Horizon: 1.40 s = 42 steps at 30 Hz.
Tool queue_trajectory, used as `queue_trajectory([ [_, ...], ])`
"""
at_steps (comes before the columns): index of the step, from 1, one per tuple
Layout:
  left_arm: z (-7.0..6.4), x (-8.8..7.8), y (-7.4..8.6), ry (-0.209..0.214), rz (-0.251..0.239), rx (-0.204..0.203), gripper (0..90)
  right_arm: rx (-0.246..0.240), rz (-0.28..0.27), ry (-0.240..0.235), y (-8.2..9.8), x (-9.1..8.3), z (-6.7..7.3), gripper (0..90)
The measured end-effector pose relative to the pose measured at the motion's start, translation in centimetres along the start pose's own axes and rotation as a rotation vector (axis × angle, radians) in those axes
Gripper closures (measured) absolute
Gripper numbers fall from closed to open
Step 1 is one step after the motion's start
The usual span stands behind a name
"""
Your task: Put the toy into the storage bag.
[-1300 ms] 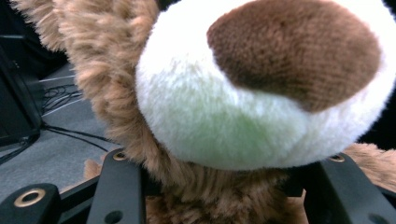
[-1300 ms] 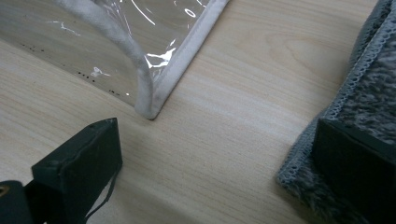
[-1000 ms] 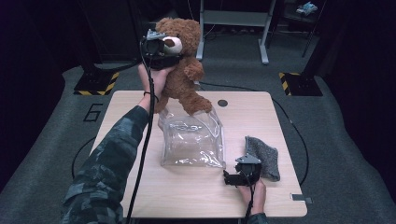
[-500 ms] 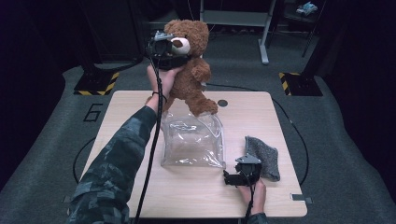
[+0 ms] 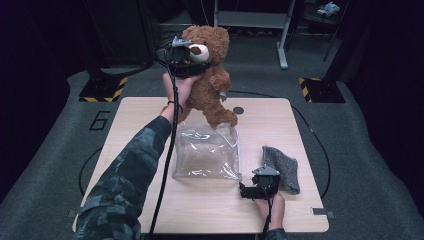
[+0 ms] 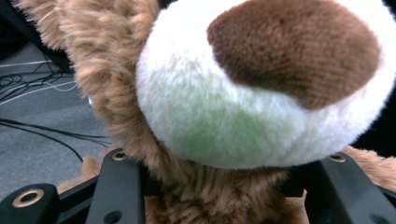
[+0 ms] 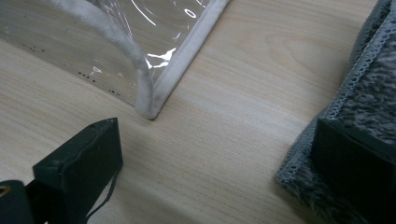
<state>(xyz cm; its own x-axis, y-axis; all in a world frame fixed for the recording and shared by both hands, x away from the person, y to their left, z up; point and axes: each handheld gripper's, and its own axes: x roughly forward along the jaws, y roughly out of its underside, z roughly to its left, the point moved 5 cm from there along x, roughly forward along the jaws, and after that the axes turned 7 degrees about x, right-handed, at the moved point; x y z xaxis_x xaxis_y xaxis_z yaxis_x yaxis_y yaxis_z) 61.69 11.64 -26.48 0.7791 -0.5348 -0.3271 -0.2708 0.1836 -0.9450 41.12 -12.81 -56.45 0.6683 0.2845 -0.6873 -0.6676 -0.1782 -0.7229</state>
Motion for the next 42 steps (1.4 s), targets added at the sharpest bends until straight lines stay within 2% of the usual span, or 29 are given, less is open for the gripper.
queue_trajectory([
  [12,-0.2,-0.4,3.0,0.031,0.029,-0.004,47.0,0.001,0.0,0.002,0.0,0.0,0.0,1.8],
  [21,-0.5,-0.1,5.2,0.061,0.066,-0.035,45.7,-0.002,0.003,0.009,0.0,0.0,-0.1,1.8],
  [27,-0.7,0.0,6.7,0.064,0.101,-0.045,44.6,0.0,0.0,0.006,0.0,0.0,0.0,1.8],
  [34,-1.1,-0.3,8.1,0.061,0.155,-0.038,42.6,0.002,0.0,0.006,0.0,0.0,0.0,1.8],
  [38,-1.4,-0.5,9.0,0.073,0.185,-0.042,42.3,-0.001,-0.001,0.006,0.0,0.0,-0.1,1.8],
  [42,-2.0,-0.7,9.9,0.082,0.23,-0.015,42.1,0.001,-0.001,0.004,0.0,0.0,0.0,1.8],
])
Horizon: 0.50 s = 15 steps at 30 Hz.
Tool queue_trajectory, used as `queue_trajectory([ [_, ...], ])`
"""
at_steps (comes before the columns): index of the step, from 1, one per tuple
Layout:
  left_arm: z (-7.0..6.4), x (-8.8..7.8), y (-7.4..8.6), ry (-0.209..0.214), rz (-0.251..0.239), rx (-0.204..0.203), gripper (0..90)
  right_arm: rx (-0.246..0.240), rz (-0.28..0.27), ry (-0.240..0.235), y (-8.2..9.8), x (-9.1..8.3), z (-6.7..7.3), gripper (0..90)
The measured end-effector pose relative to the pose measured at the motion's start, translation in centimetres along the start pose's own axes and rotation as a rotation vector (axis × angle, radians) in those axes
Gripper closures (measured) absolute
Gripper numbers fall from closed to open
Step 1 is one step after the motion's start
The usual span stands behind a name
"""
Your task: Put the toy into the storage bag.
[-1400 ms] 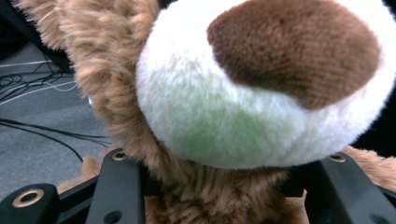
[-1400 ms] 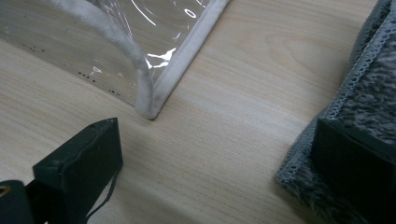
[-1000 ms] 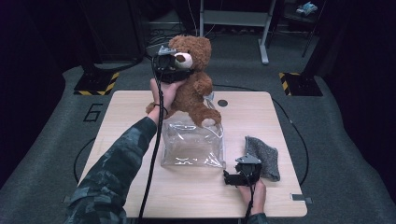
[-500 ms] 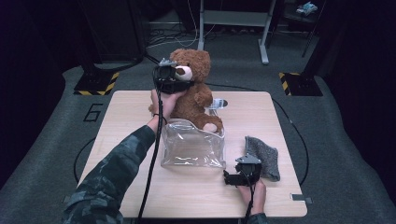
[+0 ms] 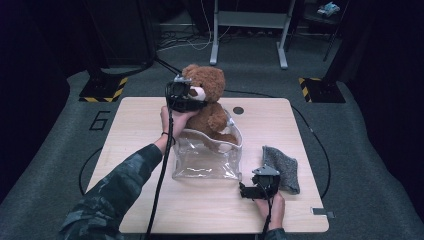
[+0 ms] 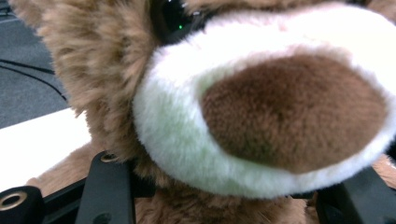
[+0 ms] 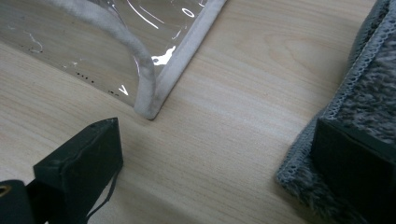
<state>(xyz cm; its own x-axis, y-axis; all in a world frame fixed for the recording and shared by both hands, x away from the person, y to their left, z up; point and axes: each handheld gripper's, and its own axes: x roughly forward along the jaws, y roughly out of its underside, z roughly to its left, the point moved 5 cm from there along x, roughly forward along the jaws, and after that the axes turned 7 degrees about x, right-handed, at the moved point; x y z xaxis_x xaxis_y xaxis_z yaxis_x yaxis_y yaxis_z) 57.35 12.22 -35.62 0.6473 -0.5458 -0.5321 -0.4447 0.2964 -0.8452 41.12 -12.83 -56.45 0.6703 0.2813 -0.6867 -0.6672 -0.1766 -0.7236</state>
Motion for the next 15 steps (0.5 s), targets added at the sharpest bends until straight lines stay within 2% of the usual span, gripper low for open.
queue_trajectory([
  [3,-0.3,0.0,0.5,0.013,0.044,0.007,40.4,0.0,0.005,-0.001,0.0,0.0,0.0,1.8],
  [5,-0.4,-0.1,0.6,0.016,0.077,0.031,37.8,0.006,0.003,-0.002,0.0,0.0,0.0,1.8],
  [8,-0.4,-0.2,0.6,0.026,0.107,0.034,34.2,0.001,0.005,-0.002,0.0,0.0,0.0,1.8],
  [15,0.0,-1.1,0.8,0.058,0.129,0.02,25.9,0.0,0.005,-0.002,0.0,0.0,0.0,1.8],
])
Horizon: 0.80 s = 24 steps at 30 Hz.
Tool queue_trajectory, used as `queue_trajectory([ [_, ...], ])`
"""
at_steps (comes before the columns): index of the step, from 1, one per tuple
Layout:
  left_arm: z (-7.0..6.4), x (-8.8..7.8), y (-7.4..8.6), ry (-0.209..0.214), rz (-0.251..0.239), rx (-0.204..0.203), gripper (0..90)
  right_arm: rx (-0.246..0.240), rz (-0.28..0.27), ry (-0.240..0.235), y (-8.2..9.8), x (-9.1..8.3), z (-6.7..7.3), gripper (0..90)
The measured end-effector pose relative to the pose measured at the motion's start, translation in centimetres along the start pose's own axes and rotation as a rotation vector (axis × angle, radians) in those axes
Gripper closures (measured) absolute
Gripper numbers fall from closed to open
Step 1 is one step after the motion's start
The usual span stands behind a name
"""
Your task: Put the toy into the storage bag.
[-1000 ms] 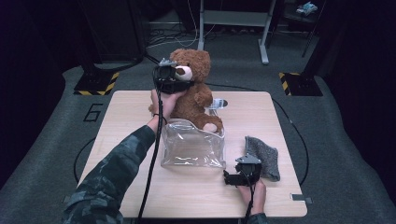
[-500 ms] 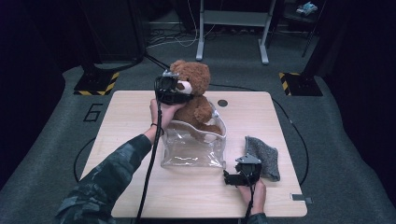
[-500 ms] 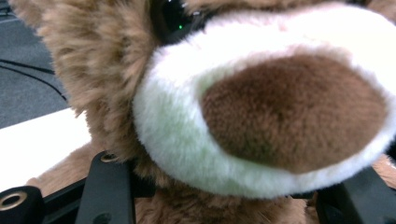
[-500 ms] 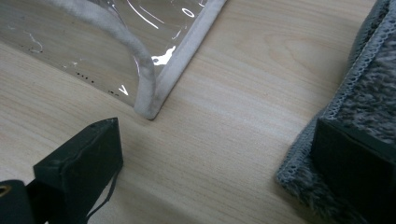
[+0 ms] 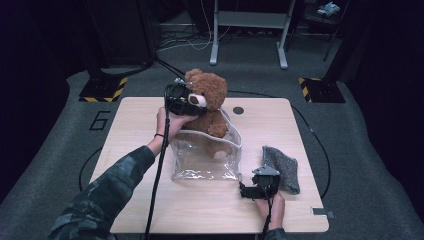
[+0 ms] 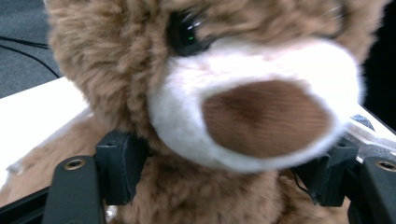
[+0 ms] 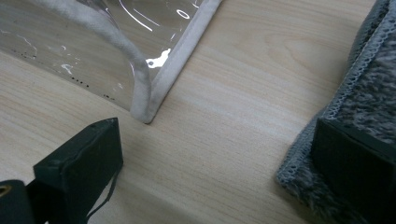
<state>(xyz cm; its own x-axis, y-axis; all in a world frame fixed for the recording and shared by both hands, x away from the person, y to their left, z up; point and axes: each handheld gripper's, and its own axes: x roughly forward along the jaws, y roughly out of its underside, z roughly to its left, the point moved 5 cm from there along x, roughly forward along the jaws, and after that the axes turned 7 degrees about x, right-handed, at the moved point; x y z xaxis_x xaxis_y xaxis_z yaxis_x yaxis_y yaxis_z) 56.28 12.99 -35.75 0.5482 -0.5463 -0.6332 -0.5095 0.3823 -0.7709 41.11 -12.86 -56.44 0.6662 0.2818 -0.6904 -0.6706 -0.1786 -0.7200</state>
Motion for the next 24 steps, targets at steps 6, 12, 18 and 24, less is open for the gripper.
queue_trajectory([
  [6,0.6,-1.6,0.1,0.012,-0.042,-0.001,22.8,0.01,-0.005,0.007,0.0,0.0,0.0,1.8],
  [12,1.6,-2.4,0.2,-0.004,-0.051,-0.004,22.5,0.015,-0.005,0.008,-0.1,0.1,0.0,1.8],
  [18,2.0,-2.4,0.3,-0.005,-0.051,0.013,22.0,0.012,-0.003,0.004,0.0,0.1,0.0,1.9],
  [24,2.1,-2.9,0.0,-0.018,-0.084,0.02,23.0,0.005,0.0,-0.002,0.0,0.0,0.0,1.8],
])
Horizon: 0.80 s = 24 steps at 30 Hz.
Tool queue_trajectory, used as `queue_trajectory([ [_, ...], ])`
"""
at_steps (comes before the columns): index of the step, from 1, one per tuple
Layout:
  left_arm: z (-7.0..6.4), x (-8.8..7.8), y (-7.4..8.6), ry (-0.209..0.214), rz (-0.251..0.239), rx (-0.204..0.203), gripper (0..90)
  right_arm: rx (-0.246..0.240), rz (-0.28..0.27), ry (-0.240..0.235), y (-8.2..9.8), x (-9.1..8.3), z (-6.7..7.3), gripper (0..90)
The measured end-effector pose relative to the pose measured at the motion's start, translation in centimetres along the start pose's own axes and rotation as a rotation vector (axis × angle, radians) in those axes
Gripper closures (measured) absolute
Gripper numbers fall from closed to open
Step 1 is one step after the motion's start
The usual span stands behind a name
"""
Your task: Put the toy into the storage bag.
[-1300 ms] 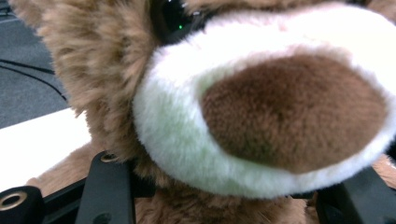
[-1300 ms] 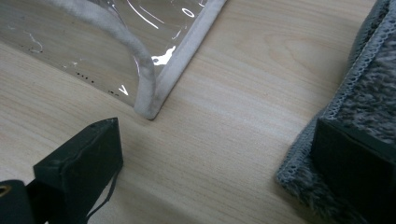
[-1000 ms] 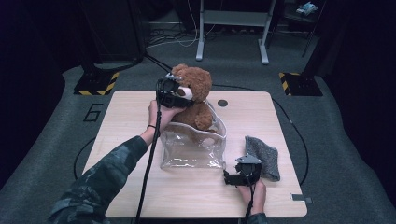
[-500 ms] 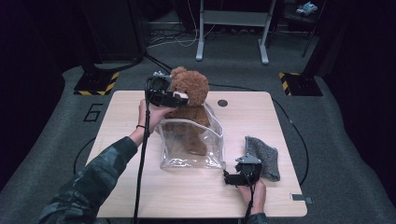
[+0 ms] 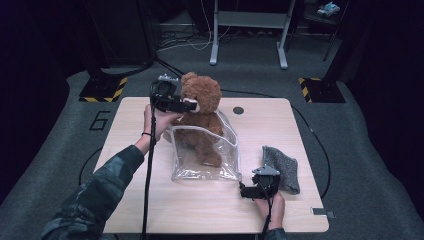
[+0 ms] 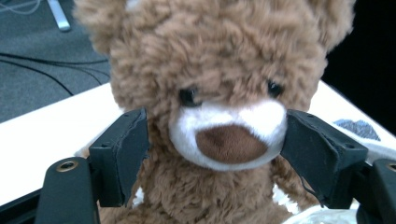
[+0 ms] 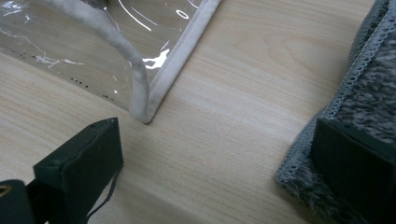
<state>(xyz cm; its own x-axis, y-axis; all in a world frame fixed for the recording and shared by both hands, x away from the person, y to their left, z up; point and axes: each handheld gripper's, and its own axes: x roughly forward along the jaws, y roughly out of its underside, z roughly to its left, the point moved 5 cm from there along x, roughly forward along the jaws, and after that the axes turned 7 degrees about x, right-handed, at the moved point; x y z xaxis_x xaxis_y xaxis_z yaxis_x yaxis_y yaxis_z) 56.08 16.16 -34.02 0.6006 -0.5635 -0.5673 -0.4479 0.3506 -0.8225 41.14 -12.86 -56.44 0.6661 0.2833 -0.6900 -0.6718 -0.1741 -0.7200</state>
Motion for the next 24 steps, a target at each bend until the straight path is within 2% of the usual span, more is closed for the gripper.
queue_trajectory([
  [3,-0.3,0.1,-0.2,0.015,0.001,0.008,25.0,0.011,-0.004,0.007,0.0,0.1,0.1,1.9],
  [5,-0.6,0.7,0.1,0.057,0.017,0.0,29.1,0.007,-0.003,0.006,0.0,0.0,0.0,1.8],
  [7,-0.8,1.2,0.5,0.08,0.048,0.022,29.7,0.011,-0.004,0.007,0.0,0.0,0.0,1.9],
  [8,-0.8,1.3,0.7,0.095,0.046,0.026,30.2,0.0,0.0,0.003,0.0,0.0,0.0,1.9],
  [10,-0.6,1.1,0.9,0.096,0.05,0.033,31.7,0.01,-0.004,0.007,0.0,0.0,0.0,1.9],
  [12,-0.2,0.6,1.2,0.103,0.046,0.021,31.8,0.01,-0.004,0.006,0.0,0.0,0.0,1.9],
  [14,0.2,0.1,1.4,0.102,0.037,0.01,31.4,0.003,-0.001,0.003,0.0,0.0,0.0,1.9],
  [18,1.4,-1.4,1.9,0.071,0.002,-0.018,29.9,0.012,-0.004,0.006,0.0,0.1,0.1,1.9],
  [21,2.8,-2.5,2.5,0.05,0.0,-0.039,29.3,0.012,-0.004,0.007,0.0,0.1,0.1,1.9],
  [24,4.7,-2.9,3.9,-0.002,0.027,-0.075,30.0,0.013,-0.004,0.007,0.0,0.1,0.1,1.9],
])
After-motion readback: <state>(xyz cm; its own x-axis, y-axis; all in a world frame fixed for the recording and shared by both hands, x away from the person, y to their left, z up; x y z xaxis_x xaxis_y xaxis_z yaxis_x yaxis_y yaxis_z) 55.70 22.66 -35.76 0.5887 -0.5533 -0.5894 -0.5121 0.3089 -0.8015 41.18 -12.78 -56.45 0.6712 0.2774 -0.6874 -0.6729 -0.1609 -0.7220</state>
